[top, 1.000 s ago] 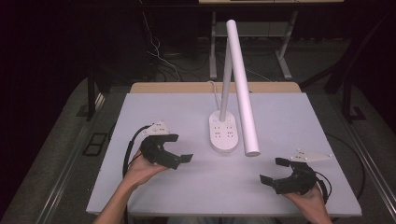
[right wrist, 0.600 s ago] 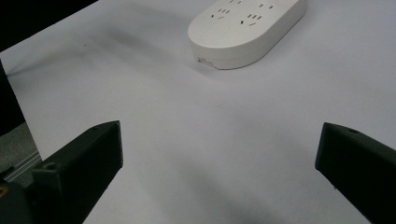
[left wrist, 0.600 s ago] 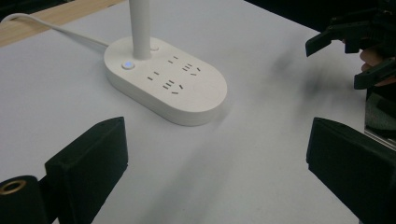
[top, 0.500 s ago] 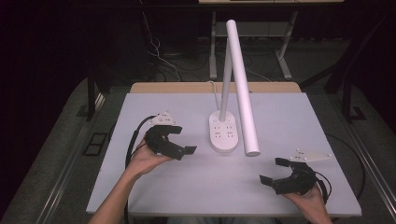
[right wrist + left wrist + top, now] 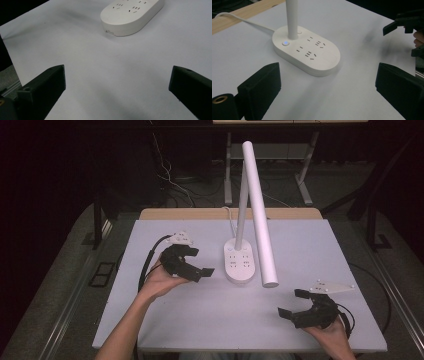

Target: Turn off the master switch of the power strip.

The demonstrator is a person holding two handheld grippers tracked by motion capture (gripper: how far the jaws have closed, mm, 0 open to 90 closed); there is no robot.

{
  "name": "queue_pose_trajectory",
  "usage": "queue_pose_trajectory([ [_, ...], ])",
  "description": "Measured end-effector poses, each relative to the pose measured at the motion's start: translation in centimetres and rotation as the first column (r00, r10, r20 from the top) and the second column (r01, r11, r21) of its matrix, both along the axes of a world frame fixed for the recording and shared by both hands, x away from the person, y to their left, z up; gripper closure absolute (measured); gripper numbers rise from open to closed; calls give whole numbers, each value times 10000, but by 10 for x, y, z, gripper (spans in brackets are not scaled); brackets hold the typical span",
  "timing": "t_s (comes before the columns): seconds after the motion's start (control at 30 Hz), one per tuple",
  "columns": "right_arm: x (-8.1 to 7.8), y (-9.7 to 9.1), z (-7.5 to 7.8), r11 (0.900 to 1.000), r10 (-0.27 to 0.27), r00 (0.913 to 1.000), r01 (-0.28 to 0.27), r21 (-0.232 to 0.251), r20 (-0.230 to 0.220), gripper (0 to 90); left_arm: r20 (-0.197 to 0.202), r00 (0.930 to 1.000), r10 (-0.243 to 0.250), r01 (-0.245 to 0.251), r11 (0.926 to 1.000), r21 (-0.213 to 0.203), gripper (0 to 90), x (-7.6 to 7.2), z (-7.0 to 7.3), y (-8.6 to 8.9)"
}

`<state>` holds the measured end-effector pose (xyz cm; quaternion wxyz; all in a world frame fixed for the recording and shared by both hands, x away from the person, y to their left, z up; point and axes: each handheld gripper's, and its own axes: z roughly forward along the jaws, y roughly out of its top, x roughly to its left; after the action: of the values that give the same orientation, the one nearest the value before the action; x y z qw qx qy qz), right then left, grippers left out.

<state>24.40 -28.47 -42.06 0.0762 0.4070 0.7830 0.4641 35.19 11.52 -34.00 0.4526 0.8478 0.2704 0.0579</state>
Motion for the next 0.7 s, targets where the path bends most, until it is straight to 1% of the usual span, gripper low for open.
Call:
queue_pose_trajectory([
  [0.2,0,-1,0,10000,-18,10000,18,19,-14,1,36,9999,105,-105,9999,26,54,10,5,-4],
  [0.27,0,-1,0,10000,-17,10000,17,17,-21,1,37,9999,95,-95,9999,121,56,13,6,-4],
  [0.43,0,-1,0,10000,-18,10000,18,20,-21,1,5,9999,171,-171,9996,205,56,22,8,-7],
  [0.47,0,-1,0,10000,-31,10000,31,22,-20,1,-87,9996,266,-265,9995,160,57,23,9,-7],
  [0.53,0,-1,0,10000,-15,10000,15,6,-3,1,-91,9997,227,-225,9995,215,57,27,9,-8],
  [0.6,0,-1,0,10000,-6,10000,6,-7,12,1,-151,9994,309,-307,9994,138,58,29,9,-11],
  [0.7,0,0,0,10000,10,10000,-10,-4,8,1,-196,9992,358,-355,9992,173,58,34,8,-14],
])
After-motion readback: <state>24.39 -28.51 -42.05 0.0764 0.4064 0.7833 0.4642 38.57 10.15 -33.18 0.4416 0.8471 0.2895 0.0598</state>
